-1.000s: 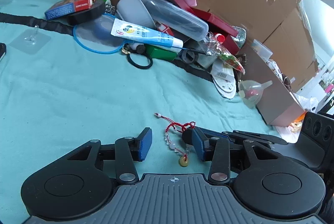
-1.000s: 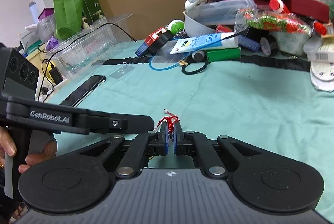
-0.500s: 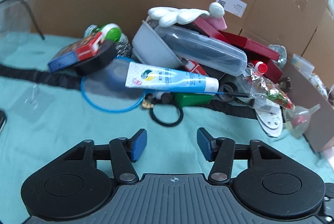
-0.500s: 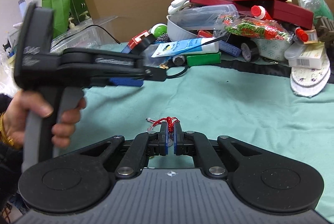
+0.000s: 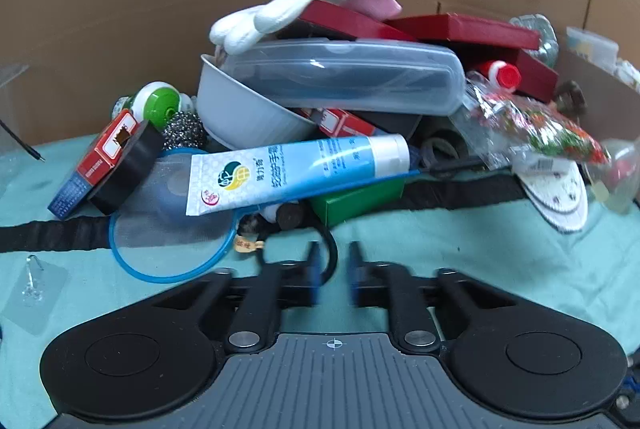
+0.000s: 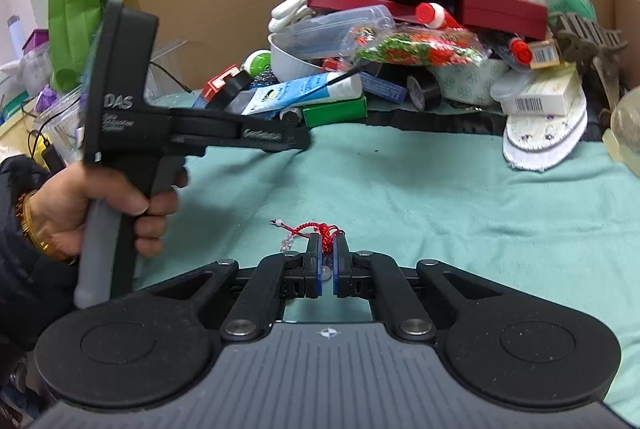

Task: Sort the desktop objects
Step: 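Grasp the black hair tie with the left gripper while the right gripper holds the charm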

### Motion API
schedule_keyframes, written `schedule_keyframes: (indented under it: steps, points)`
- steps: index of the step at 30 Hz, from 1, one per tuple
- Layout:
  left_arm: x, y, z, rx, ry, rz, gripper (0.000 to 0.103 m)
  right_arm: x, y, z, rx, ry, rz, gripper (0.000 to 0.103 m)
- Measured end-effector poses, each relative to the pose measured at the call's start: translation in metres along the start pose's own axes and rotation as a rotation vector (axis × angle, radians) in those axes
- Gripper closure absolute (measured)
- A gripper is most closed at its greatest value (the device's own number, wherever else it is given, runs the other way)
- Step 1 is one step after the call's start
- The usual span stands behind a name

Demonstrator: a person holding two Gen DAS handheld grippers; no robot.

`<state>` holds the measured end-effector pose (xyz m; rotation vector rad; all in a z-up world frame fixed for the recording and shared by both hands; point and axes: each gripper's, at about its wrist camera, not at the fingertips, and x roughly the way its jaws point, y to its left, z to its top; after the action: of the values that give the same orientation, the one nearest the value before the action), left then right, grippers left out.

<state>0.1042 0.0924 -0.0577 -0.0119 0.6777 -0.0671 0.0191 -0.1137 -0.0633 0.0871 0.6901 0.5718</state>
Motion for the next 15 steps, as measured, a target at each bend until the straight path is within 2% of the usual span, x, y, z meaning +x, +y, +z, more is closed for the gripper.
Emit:
schedule_keyframes:
  steps: [3, 6, 10, 15]
  points:
    - [-0.006, 0.0, -0.005, 0.014, -0.001, -0.009, 0.103, -0.001, 0.0, 0.001, 0.006, -0.004, 0.004, 0.098]
    - [-0.017, 0.004, -0.011, -0.022, -0.009, -0.025, 0.103, -0.004, 0.003, 0.0, -0.004, -0.01, 0.007, 0.098]
    - [-0.038, 0.01, -0.021, -0.094, -0.003, -0.122, 0.103, -0.009, 0.003, -0.001, -0.007, -0.015, 0.002, 0.098]
    - [-0.065, 0.01, -0.028, -0.094, -0.013, -0.151, 0.103, -0.017, 0.002, 0.003, -0.005, -0.043, -0.002, 0.098]
